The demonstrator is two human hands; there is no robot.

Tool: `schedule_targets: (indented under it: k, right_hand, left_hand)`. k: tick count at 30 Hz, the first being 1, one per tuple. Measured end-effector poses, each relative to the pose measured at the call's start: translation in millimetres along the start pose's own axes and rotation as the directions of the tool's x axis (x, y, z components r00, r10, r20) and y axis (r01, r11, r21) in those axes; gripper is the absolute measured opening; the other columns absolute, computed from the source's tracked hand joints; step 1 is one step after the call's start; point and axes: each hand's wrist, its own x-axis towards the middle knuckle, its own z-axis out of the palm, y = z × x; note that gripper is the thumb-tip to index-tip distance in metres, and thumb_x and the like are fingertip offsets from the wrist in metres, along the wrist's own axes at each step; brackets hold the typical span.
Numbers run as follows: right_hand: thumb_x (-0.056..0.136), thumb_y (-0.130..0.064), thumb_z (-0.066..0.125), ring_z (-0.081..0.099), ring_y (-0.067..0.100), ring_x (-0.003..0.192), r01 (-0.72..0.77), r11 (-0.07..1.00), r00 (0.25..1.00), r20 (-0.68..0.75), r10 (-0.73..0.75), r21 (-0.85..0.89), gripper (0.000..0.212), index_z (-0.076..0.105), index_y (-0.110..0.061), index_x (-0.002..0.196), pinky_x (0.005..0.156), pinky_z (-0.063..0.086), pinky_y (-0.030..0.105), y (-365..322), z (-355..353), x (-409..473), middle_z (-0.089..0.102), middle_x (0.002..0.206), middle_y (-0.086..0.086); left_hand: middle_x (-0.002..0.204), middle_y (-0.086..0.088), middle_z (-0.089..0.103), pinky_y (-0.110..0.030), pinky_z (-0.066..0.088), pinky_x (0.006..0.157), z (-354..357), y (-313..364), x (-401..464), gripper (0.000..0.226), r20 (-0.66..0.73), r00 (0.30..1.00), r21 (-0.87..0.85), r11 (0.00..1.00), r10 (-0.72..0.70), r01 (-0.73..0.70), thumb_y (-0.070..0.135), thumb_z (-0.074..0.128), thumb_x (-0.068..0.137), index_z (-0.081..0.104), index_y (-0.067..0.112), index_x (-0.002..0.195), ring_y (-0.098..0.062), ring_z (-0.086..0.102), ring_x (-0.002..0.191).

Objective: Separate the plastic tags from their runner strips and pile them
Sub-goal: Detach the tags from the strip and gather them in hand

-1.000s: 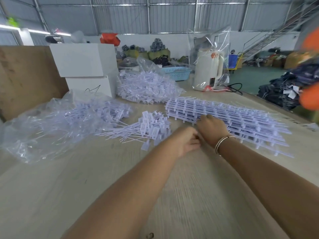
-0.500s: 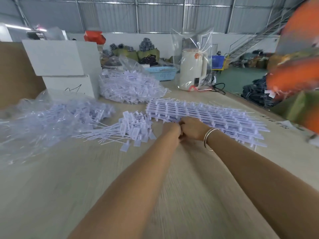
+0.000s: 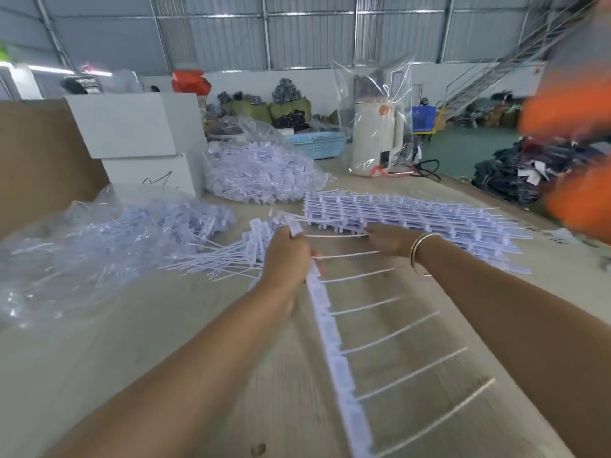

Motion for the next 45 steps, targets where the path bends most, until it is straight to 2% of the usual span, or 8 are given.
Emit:
schedule_targets:
  k: [5,11,16,22,25,31,36,45]
  right_hand:
    - [0.092,0.002,0.036,0.062,0.030,0.080,-0.001,0.946,0.986,-0.158,0.055,0.325,0.032,0.059,-0.005,0.114,0.069,0.047,0.033,6,-15,-14,0.064,0.095,0.015]
    - [0.095,-0.006,0.049,0.055,0.009,0.043,0.198,0.442,0.955,-0.274,0.116,0.875,0.015,0.058,-0.009,0.082,0.044,0.045,0.017,-13,-20,-39,0.051,0.074,0.008]
    - [0.092,-0.044,0.048,0.066,0.023,0.080,0.069,0.490,0.977,0.041,-0.210,0.869,0.030,0.062,-0.019,0.098,0.070,0.051,0.030,-56,7,-58,0.069,0.089,0.006]
    - [0.095,-0.020,0.051,0.046,0.012,0.033,0.204,0.655,0.976,-0.095,-0.198,0.727,0.027,0.054,-0.008,0.071,0.035,0.032,0.014,-70,54,-67,0.056,0.041,0.004]
    - [0.091,-0.018,0.057,0.040,0.012,0.029,0.197,0.546,0.980,-0.146,-0.136,0.814,0.030,0.052,-0.007,0.064,0.033,0.028,0.014,-68,71,-68,0.051,0.036,0.004]
    - [0.087,-0.023,0.062,0.039,0.015,0.034,0.252,0.349,0.967,-0.226,-0.113,0.903,0.033,0.054,-0.009,0.058,0.036,0.031,0.018,-76,89,-75,0.048,0.038,0.006]
    - [0.077,-0.043,0.070,0.046,0.003,0.051,0.361,0.583,0.919,-0.172,-0.354,0.728,0.025,0.064,-0.027,0.058,0.049,0.036,0.014,-78,89,-77,0.050,0.053,-0.014]
    - [0.088,-0.012,0.062,0.037,0.002,0.055,0.547,0.601,0.824,-0.248,-0.510,0.582,0.035,0.059,-0.034,0.061,0.055,0.029,0.015,-82,90,-78,0.046,0.055,-0.015]
  left_hand:
    - [0.063,-0.007,0.057,-0.022,0.047,0.049,-60,15,-14,0.015,0.215,0.975,0.095,0.995,-0.054,0.035,0.015,0.041,0.099,0.055,0.011,0.098,-0.015,0.055,0.045]
    - [0.053,-0.006,0.043,-0.021,0.031,0.042,-115,33,-9,0.022,0.446,0.895,0.176,0.978,0.023,-0.113,0.008,0.039,0.098,0.055,0.010,0.082,-0.015,0.040,0.039]
    - [0.066,-0.010,0.045,-0.023,0.033,0.048,-123,23,-6,0.015,0.567,0.821,0.427,0.878,-0.073,-0.218,0.009,0.047,0.092,0.052,0.007,0.078,-0.019,0.040,0.055]
    - [0.078,-0.010,0.059,-0.024,0.042,0.055,-124,-8,-10,0.012,0.509,0.826,0.748,0.599,-0.244,-0.284,0.011,0.042,0.090,0.049,0.014,0.081,-0.017,0.055,0.061]
    - [0.112,-0.001,0.061,-0.032,0.046,0.079,-110,-17,-18,0.024,0.441,0.896,0.815,0.437,-0.044,-0.380,0.024,0.050,0.088,0.053,0.021,0.111,-0.020,0.058,0.098]
    - [0.092,0.004,0.060,-0.029,0.035,0.063,-77,-42,-35,0.030,0.375,0.838,0.759,0.388,0.397,-0.523,0.035,0.058,0.083,0.046,0.026,0.109,-0.024,0.058,0.088]
    - [0.086,-0.001,0.066,-0.032,0.043,0.060,-83,-55,-32,0.018,0.296,0.811,0.719,0.441,0.505,-0.537,0.032,0.058,0.087,0.049,0.022,0.098,-0.024,0.061,0.078]
    - [0.057,0.014,0.055,-0.016,0.033,0.049,-96,-61,-21,0.031,0.330,0.859,0.397,0.768,0.391,-0.502,0.020,0.075,0.075,0.050,0.033,0.065,0.002,0.045,0.049]
